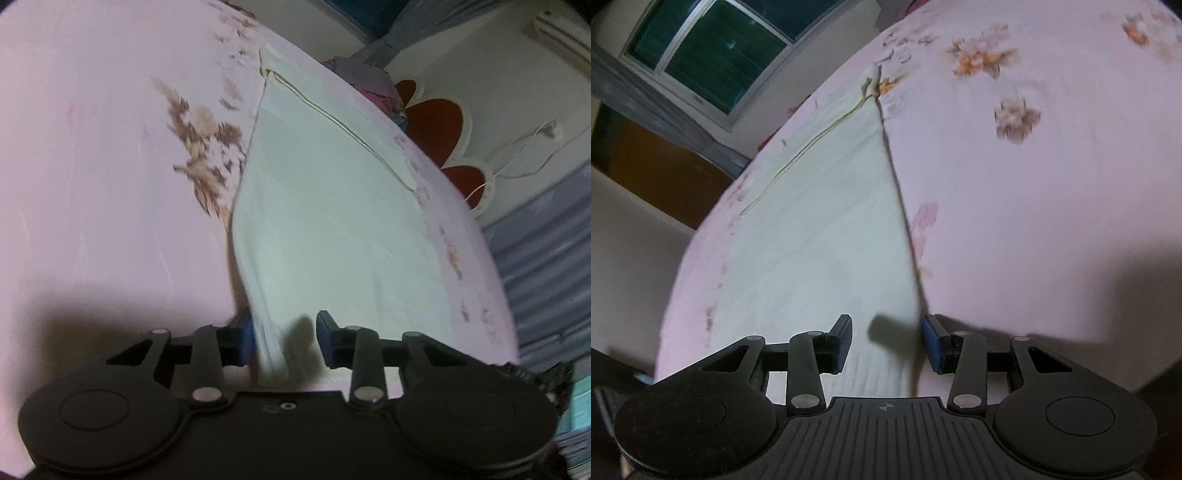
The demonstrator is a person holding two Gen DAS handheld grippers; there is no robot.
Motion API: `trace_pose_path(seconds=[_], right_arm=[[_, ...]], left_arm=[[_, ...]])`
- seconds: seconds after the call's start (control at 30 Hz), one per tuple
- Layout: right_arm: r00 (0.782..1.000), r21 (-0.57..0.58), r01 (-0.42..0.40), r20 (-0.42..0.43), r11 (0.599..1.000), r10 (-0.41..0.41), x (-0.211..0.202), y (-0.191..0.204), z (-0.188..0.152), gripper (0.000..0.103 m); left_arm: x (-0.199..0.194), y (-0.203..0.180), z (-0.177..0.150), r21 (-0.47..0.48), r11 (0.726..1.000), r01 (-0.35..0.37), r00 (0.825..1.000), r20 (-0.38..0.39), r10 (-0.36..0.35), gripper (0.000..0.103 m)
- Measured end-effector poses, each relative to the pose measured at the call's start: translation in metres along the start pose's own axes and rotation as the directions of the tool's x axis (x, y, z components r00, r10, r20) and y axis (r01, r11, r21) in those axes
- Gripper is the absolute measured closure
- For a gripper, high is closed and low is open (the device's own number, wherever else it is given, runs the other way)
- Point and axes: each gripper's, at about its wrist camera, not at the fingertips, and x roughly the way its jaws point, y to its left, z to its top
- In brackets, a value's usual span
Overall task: Fold small clothes
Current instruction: 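Grasp the sweater hem with both grippers and lift it toward the collar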
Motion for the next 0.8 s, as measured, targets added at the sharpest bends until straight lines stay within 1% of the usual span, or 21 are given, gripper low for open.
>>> trace_pose_path(seconds=[0.1, 0.17, 0.2, 0.23, 0.33, 0.37, 0.4, 0.43, 0.47, 0.5, 0.53, 0.6, 0.63, 0.67, 0.7, 0.73, 0.77, 0.8], right_arm=[[0.999, 0.037, -0.054, -0.005, 0.998, 0.054, -0.003, -0.004, -0.006, 0.061], [0.996, 0.059, -0.085, -0.014, 0.995, 0.086, -0.002, -0.008, -0.006, 0.067], [0.995, 0.063, -0.094, -0.023, 0.994, 0.095, -0.001, -0.009, -0.003, 0.077], [0.994, 0.06, -0.1, -0.034, 0.993, 0.102, 0.001, -0.009, -0.001, 0.082], [0.994, 0.043, -0.103, -0.04, 0.994, 0.105, 0.005, -0.007, 0.004, 0.083], [0.993, 0.049, -0.11, -0.039, 0.993, 0.112, 0.006, -0.007, 0.005, 0.084], [0.992, 0.054, -0.119, -0.036, 0.991, 0.121, 0.005, -0.008, 0.005, 0.09], [0.99, 0.052, -0.132, -0.033, 0.99, 0.134, 0.004, -0.008, 0.004, 0.095], [0.989, 0.046, -0.14, -0.03, 0.989, 0.142, 0.002, -0.008, 0.003, 0.095], [0.991, 0.036, -0.134, -0.019, 0.99, 0.135, -0.001, -0.007, 0.004, 0.099], [0.991, 0.027, -0.131, -0.006, 0.991, 0.131, -0.003, -0.006, 0.004, 0.099], [0.988, 0.002, -0.152, 0.034, 0.988, 0.152, -0.013, -0.002, 0.006, 0.099], [0.984, -0.012, -0.168, 0.052, 0.986, 0.168, -0.017, 0.0, 0.006, 0.099], [0.983, -0.028, -0.169, 0.064, 0.985, 0.17, -0.02, 0.001, 0.007, 0.099], [0.989, -0.048, -0.135, 0.053, 0.99, 0.138, -0.016, 0.001, 0.007, 0.099], [0.996, -0.066, -0.083, 0.015, 0.994, 0.084, -0.006, 0.0, 0.007, 0.099], [0.999, -0.063, -0.039, -0.026, 0.997, 0.038, 0.005, -0.003, 0.007, 0.099], [0.999, -0.045, -0.044, -0.032, 0.998, 0.042, 0.008, -0.005, 0.009, 0.099]], left_arm=[[0.005, 0.003, -0.003, -0.034, 0.999, 0.021, 1.0, 0.012, -0.02, 0.07], [0.009, 0.004, 0.0, -0.053, 0.998, 0.031, 0.999, 0.018, -0.03, 0.07], [0.011, 0.004, 0.003, -0.059, 0.998, 0.032, 0.999, 0.023, -0.031, 0.07], [0.011, 0.005, 0.005, -0.066, 0.997, 0.032, 0.999, 0.029, -0.03, 0.07], [0.013, 0.004, 0.011, -0.074, 0.997, 0.022, 0.999, 0.044, -0.018, 0.07], [0.012, 0.002, 0.01, -0.07, 0.997, 0.012, 0.999, 0.045, -0.009, 0.073], [0.012, 0.0, 0.01, -0.06, 0.998, 0.007, 0.999, 0.043, -0.004, 0.078], [0.012, -0.001, 0.009, -0.047, 0.999, -0.003, 0.999, 0.041, 0.005, 0.081], [0.012, -0.003, 0.008, -0.03, 0.999, -0.025, 0.999, 0.042, 0.026, 0.092], [0.011, -0.005, 0.008, -0.01, 0.999, -0.04, 0.998, 0.047, 0.041, 0.1], [0.007, -0.006, 0.007, 0.001, 0.999, -0.045, 0.996, 0.074, 0.045, 0.1], [-0.004, -0.009, 0.004, 0.007, 1.0, -0.024, 0.99, 0.137, 0.023, 0.1], [-0.005, -0.01, 0.004, 0.013, 0.999, -0.035, 0.989, 0.142, 0.033, 0.1], [-0.001, -0.01, 0.004, 0.022, 0.997, -0.071, 0.991, 0.119, 0.068, 0.1], [0.006, -0.008, 0.003, 0.03, 0.992, -0.121, 0.99, 0.083, 0.118, 0.099], [0.011, -0.004, 0.002, 0.014, 0.991, -0.132, 0.99, 0.06, 0.131, 0.099], [0.01, -0.001, 0.002, -0.025, 0.993, -0.114, 0.991, 0.069, 0.115, 0.1], [0.006, -0.003, 0.004, -0.035, 0.994, -0.104, 0.991, 0.08, 0.107, 0.1]])
